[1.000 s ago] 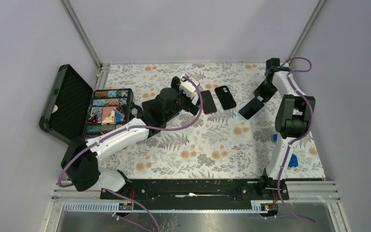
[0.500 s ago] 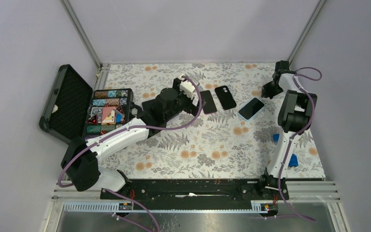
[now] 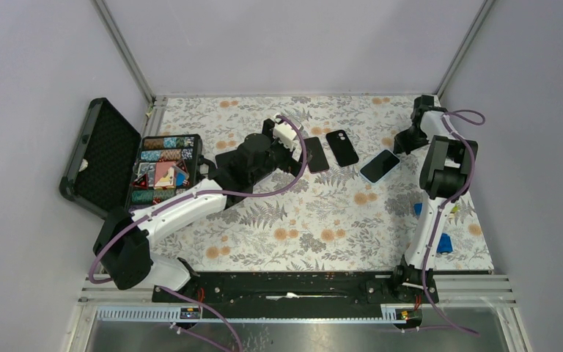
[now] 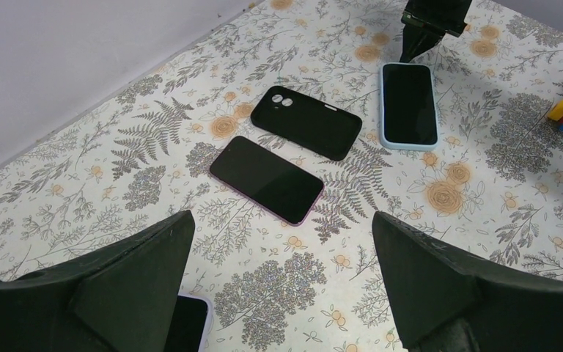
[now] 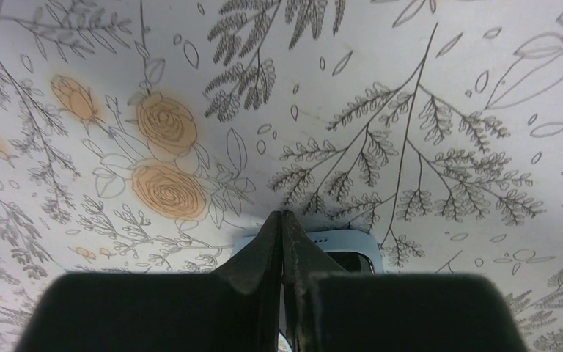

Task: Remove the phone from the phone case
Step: Move the phone to the center of the board.

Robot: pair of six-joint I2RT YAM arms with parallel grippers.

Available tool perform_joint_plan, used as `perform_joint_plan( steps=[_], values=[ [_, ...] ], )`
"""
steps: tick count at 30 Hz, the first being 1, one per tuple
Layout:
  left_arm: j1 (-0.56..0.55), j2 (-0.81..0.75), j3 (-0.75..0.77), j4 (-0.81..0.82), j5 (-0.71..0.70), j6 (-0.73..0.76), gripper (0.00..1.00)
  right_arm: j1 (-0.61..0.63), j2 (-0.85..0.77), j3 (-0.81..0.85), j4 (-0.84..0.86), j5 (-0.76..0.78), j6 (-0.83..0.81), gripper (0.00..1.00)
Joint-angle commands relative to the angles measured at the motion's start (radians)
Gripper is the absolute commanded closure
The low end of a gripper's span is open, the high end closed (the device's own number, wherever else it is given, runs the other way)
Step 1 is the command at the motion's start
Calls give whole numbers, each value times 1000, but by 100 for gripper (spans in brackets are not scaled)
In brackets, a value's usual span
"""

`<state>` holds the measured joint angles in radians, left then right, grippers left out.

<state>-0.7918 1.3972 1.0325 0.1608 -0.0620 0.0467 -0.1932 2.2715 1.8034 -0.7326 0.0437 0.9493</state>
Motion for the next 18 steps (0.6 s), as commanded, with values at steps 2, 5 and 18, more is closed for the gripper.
perform_joint_plan(
  steps=[2,5,18],
  values=[
    [6,6,3,50,-22,-13,1,53,-59,-32,-122,17,-14,96],
    [6,7,3,50,-31,-23,1,67,-157,-190,-20,-10,-16,94],
    [8,-3,-6,56,-34,-44,1,276,-399,-513,82,-18,-92,93]
  ],
)
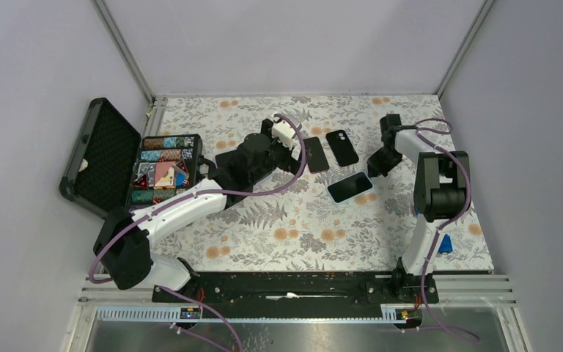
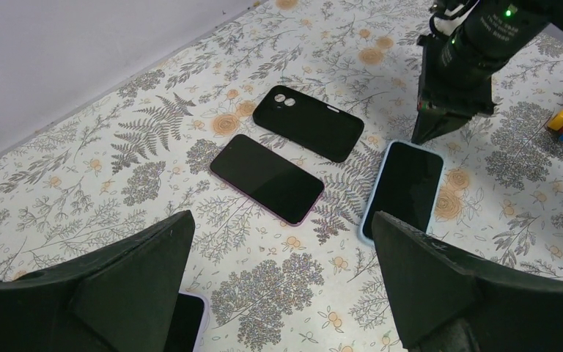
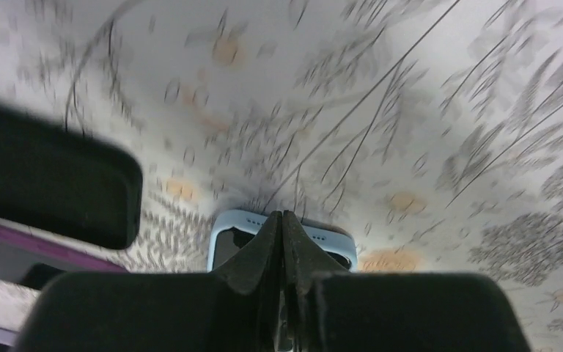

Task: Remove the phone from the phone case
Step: Move the phone to the center of the board.

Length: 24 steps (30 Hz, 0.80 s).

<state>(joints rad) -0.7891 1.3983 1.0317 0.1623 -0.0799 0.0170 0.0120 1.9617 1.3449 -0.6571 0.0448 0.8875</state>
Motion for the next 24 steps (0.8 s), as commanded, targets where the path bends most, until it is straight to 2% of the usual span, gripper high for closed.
perform_joint_plan(
  steps=[1,5,6,8,10,11,17,24],
  values=[
    [6,-9,-8,52,-18,-35,1,78,-98,-76,13,-7,-42,93],
    [5,-35,-28,54,-35,-44,1,86,-158,-104,-5,124,-126,91],
    [6,-41,-34,57,-36,-48,1,86,-178,-103,-27,175,-141,85],
    [7,-50,-42,65,-39,-52,1,86,-219,-82,-60,251,-192,55],
    [8,-56,-45,72,-47,-55,1,86,-244,-56,-75,239,-228,16],
    [8,-57,-46,78,-53,-56,1,86,-255,-57,-74,218,-230,2],
    [14,-72,-48,103,-130,-68,1,119,-239,-142,35,-4,-51,0],
    [29,-129,-104,163,-219,-91,1,216,-238,-181,74,44,214,0]
  ],
)
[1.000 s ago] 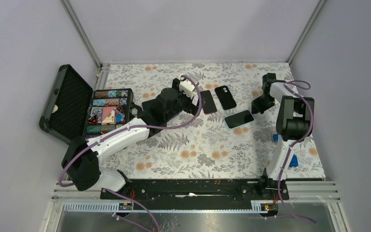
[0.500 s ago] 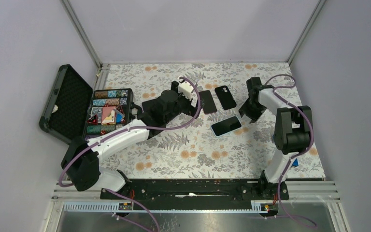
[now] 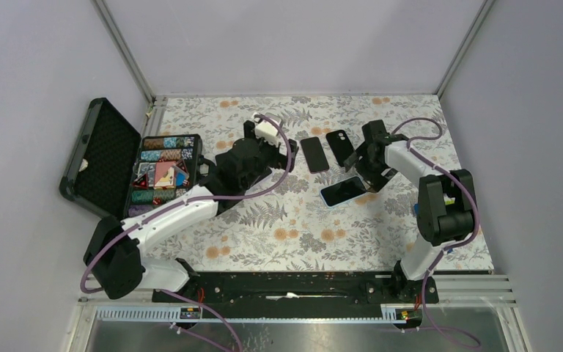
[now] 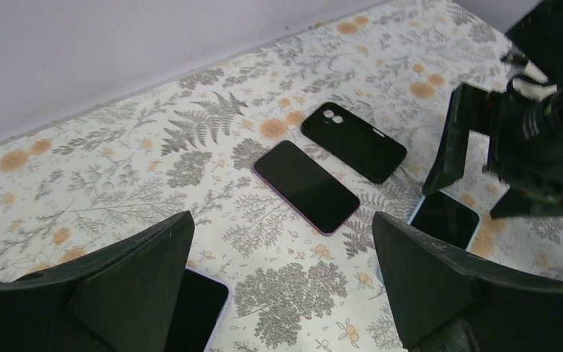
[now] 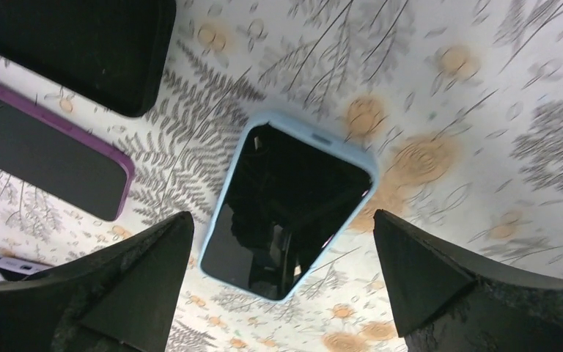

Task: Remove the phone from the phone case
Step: Move the phone to the center of the board, then pick up the phone at the center of the board.

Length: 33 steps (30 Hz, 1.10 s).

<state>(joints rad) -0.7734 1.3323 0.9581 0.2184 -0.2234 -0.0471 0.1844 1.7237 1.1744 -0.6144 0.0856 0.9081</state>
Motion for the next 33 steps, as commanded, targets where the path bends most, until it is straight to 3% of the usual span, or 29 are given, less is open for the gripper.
perform_joint_plan(
  steps=[1,5,11,26,33],
  values=[
    [16,-69,-38,117,-80,-31,1,49,6,-17,33,3,232,0],
    [29,-77,-48,134,-122,-64,1,50,37,-38,-9,36,381,0],
    [52,-79,-32,113,-141,-86,1,52,65,-85,-59,14,468,0],
    [92,-115,-70,116,-117,-121,1,52,152,4,-44,35,386,0],
    [103,-105,-73,124,-94,-136,1,52,91,-67,91,29,309,0]
  ],
)
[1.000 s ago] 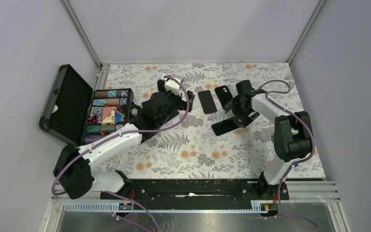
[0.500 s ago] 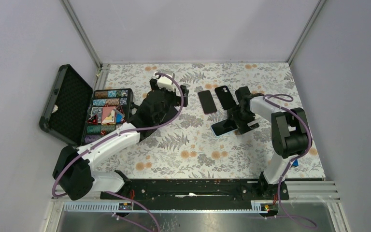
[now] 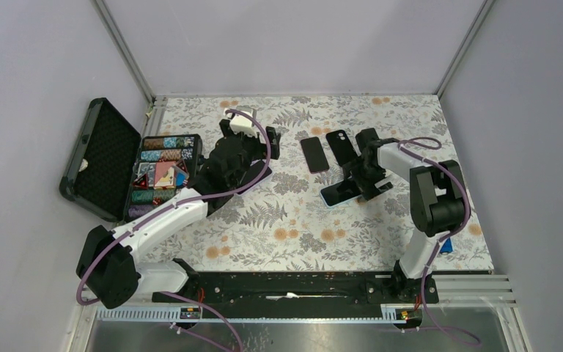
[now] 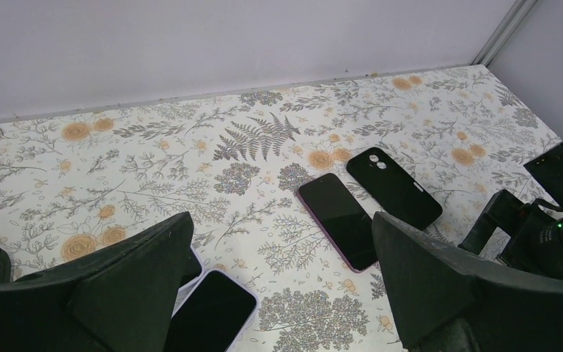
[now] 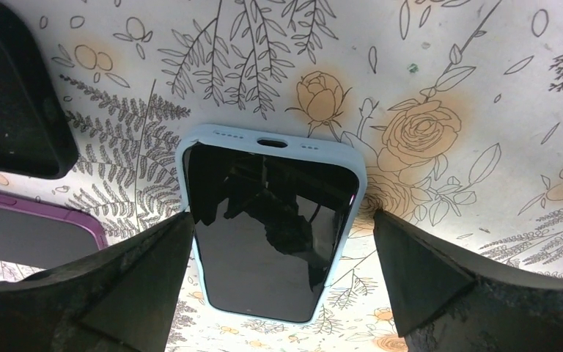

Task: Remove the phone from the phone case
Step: Pick up the phone at the center of the board.

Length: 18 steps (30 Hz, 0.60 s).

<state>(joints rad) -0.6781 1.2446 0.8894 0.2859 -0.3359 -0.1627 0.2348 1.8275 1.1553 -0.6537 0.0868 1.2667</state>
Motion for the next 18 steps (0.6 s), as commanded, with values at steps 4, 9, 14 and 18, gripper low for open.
perform_joint_plan(
  steps=[4,9,14,18],
  values=[
    [12,-13,-4,56,22,-23,1,0,-95,-156,306,1,-49,16],
    [20,-17,-11,61,31,-30,1,-2,-73,-121,286,4,-50,4],
    [26,-27,-19,61,30,-33,1,-2,55,44,107,-48,-92,0],
    [32,-38,-23,58,26,-32,1,-3,123,115,13,-47,-99,0]
  ],
)
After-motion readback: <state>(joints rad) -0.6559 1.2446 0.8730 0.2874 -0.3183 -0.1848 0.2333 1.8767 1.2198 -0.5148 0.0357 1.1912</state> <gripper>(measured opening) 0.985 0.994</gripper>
